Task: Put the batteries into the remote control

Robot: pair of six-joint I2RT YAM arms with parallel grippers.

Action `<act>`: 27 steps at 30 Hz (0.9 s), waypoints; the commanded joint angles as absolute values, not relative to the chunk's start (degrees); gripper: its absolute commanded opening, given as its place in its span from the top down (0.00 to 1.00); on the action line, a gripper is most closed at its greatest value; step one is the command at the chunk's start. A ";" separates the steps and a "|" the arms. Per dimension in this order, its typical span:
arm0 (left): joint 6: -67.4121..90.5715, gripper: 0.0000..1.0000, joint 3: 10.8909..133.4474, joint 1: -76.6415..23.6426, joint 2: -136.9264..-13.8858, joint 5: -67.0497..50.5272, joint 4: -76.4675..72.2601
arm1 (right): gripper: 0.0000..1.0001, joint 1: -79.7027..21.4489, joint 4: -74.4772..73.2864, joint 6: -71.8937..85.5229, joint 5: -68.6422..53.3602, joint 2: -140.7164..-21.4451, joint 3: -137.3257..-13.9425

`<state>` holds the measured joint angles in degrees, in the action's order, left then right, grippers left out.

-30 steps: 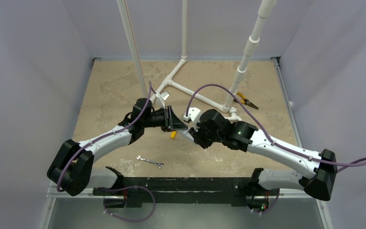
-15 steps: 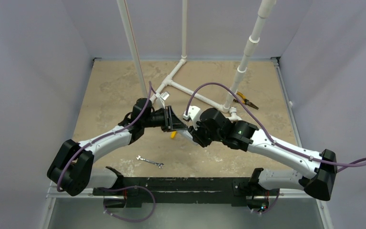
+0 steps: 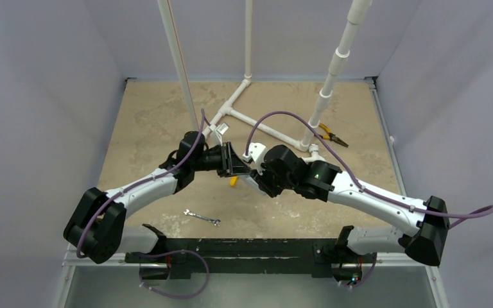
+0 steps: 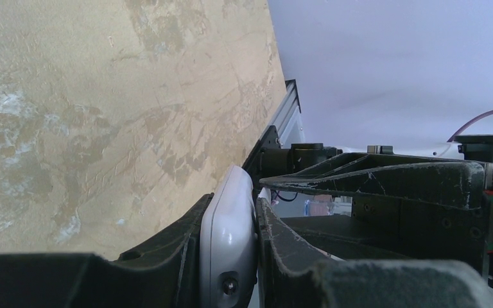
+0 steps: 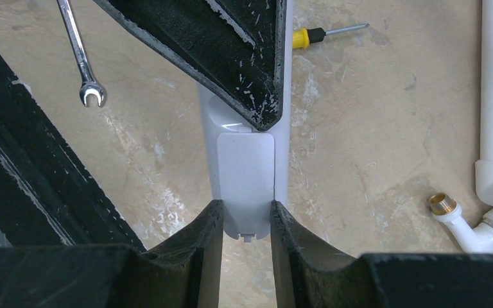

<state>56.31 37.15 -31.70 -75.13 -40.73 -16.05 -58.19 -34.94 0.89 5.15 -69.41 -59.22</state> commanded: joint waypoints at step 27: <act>55.26 1.00 40.52 -32.15 -75.81 -42.36 -18.79 | 0.76 -59.08 -37.00 -2.29 6.64 -70.16 -61.77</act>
<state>55.92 37.93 -31.70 -76.07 -40.95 -15.73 -58.61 -36.42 -1.50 5.48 -70.81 -59.79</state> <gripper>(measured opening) 0.257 0.262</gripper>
